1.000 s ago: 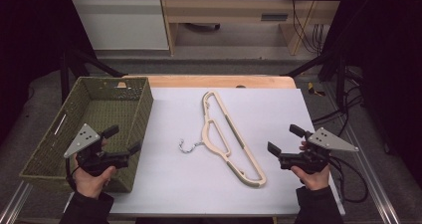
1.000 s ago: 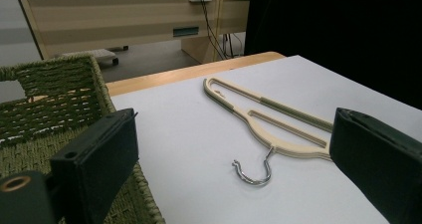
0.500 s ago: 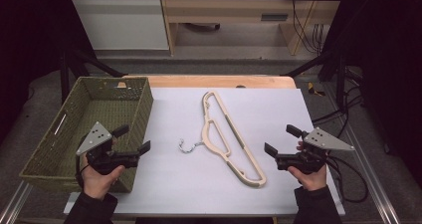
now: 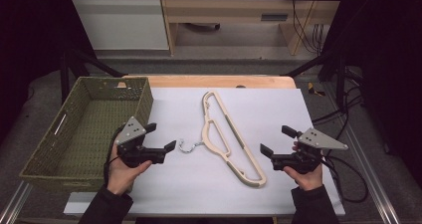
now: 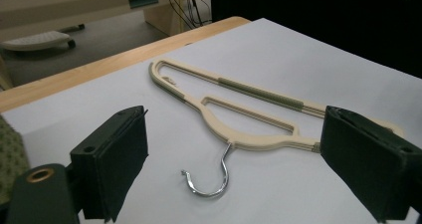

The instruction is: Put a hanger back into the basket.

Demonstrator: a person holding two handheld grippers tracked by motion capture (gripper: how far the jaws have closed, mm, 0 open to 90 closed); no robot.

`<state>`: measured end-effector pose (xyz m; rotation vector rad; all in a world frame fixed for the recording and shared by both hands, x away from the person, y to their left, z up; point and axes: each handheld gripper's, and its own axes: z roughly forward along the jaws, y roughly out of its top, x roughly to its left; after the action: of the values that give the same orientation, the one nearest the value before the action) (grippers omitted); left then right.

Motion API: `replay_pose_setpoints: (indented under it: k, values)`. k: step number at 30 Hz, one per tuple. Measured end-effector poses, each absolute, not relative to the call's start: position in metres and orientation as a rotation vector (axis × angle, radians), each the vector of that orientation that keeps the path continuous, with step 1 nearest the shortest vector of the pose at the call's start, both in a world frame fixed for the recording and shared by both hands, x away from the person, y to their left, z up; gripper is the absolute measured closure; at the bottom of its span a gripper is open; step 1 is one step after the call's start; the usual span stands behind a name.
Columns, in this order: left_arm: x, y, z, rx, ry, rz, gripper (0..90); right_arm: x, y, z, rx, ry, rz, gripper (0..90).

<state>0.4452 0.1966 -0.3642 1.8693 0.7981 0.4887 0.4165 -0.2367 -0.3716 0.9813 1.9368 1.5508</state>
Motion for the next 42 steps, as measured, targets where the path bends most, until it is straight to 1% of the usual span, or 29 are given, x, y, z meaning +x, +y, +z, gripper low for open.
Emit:
replay_pose_setpoints:
  k: [4, 17, 25, 30, 34, 36, 42]
  values:
    - [0.459, 0.179, -0.373, 1.908, 0.794, 0.461, 13.4, 0.418, -0.233, -0.374, 0.979, 1.952, 1.542, 3.3]
    - [0.494, 0.141, -0.407, 2.007, 0.793, 0.412, 17.1, 0.421, -0.227, -0.377, 0.974, 1.971, 1.534, 3.5]
    - [0.509, 0.133, -0.423, 2.042, 0.82, 0.386, 19.4, 0.421, -0.226, -0.378, 0.974, 1.976, 1.533, 3.5]
    - [0.518, 0.128, -0.435, 2.066, 0.831, 0.371, 25.6, 0.422, -0.225, -0.379, 0.977, 1.982, 1.53, 3.6]
    - [0.522, 0.125, -0.442, 2.082, 0.837, 0.35, 28.4, 0.422, -0.225, -0.379, 0.972, 1.985, 1.527, 3.7]
    - [0.525, 0.124, -0.446, 2.1, 0.835, 0.341, 33.0, 0.423, -0.225, -0.38, 0.972, 1.989, 1.525, 3.7]
    - [0.532, 0.119, -0.457, 2.147, 0.829, 0.32, 42.9, 0.423, -0.224, -0.381, 0.973, 1.997, 1.525, 4.0]
